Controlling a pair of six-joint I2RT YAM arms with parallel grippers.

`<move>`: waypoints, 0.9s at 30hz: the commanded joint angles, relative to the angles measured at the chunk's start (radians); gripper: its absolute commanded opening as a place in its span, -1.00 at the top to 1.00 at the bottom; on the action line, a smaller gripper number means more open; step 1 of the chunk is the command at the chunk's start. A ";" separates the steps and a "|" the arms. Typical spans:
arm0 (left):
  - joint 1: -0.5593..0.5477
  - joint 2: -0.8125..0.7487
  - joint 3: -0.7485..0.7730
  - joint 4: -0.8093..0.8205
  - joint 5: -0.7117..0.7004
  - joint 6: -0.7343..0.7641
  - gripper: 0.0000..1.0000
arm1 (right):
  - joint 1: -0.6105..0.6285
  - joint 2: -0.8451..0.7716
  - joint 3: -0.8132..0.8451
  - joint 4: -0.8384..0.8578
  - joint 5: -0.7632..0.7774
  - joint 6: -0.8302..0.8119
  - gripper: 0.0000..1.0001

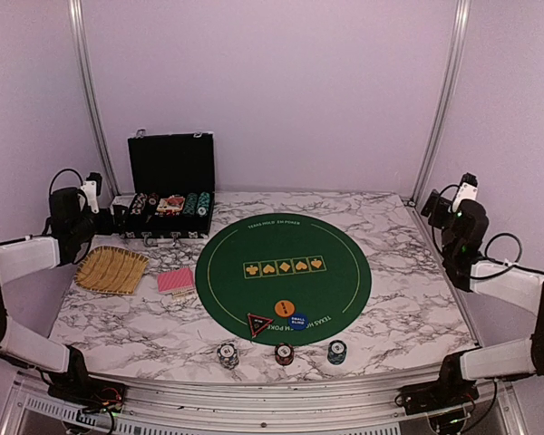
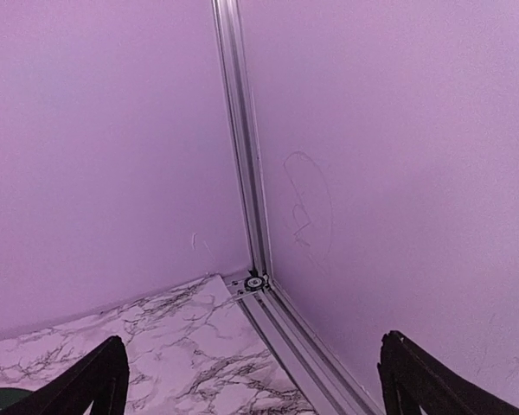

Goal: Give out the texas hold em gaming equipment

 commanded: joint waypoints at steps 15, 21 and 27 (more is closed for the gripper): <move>0.014 -0.070 0.312 -0.757 0.143 0.177 -0.98 | 0.571 0.187 0.453 -0.853 -0.315 0.082 -0.84; 0.015 -0.076 0.339 -0.846 0.177 0.183 -0.98 | 0.815 0.322 0.567 -1.017 -0.375 0.040 -0.85; 0.014 -0.100 0.347 -0.893 0.183 0.202 -0.98 | 0.932 0.458 0.619 -1.074 -0.490 -0.016 -0.67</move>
